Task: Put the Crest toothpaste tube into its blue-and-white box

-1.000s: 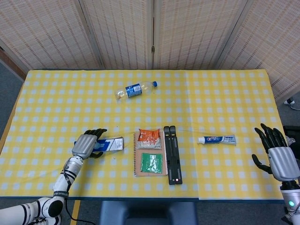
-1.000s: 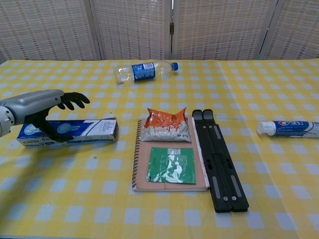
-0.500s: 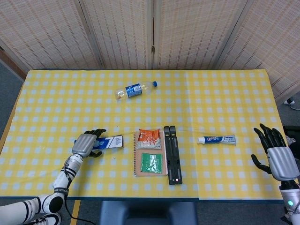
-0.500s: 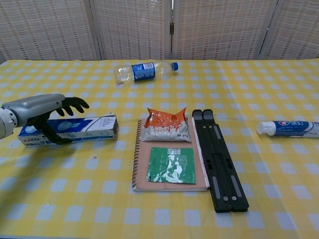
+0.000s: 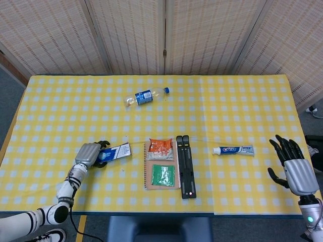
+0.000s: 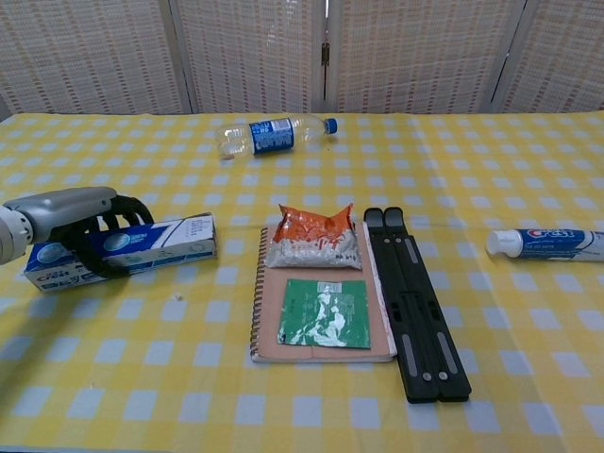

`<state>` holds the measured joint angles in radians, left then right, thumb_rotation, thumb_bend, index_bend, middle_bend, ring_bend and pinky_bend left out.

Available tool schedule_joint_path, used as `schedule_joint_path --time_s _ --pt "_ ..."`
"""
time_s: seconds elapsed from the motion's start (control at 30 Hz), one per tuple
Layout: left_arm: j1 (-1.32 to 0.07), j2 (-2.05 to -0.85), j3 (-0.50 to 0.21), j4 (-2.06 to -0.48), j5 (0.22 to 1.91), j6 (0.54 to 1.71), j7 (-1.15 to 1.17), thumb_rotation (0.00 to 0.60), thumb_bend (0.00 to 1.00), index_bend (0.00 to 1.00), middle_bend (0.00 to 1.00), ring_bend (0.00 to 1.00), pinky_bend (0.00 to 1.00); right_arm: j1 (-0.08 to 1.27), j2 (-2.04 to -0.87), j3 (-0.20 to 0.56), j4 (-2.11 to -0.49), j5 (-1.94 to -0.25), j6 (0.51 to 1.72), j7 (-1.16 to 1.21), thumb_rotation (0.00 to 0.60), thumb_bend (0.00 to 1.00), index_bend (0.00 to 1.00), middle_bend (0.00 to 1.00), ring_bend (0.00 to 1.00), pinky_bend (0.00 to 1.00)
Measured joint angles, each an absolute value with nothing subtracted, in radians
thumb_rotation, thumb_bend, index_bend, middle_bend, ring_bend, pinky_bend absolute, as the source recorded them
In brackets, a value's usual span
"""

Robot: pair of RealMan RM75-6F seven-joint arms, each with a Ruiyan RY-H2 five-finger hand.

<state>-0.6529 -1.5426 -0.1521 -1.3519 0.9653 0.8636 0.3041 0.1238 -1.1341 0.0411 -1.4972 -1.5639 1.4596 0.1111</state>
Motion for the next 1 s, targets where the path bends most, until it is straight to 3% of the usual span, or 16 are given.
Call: schedule_joint_path --time_s 0.13,0.53,0.8,1.0 --pt "-0.643 -1.545 -0.156 -1.366 0.977 0.913 0.302 0.600 0.29 0.39 0.46 0.49 0.54 0.127 -1.137 0.040 -1.497 -1.564 1.455 0.108 0.600 0.40 0.00 0.00 0.00 0.00" --pt "-0.607 -1.508 -0.134 -1.454 1.071 0.986 0.260 0.600 0.29 0.39 0.47 0.49 0.54 0.130 -1.144 0.038 -1.494 -1.567 1.451 0.109 0.600 0.40 0.00 0.00 0.00 0.00" --pt "-0.567 -1.441 -0.097 -1.509 1.286 1.016 -0.051 0.600 0.29 0.40 0.47 0.49 0.55 0.141 -1.132 0.047 -1.507 -1.568 1.446 0.215 0.600 0.40 0.00 0.00 0.00 0.00" --pt "-0.545 -1.405 -0.065 -1.546 1.461 1.075 -0.335 0.600 0.29 0.41 0.47 0.50 0.55 0.202 -1.063 0.078 -1.569 -1.536 1.350 0.341 0.600 0.40 0.01 0.07 0.11 0.04"
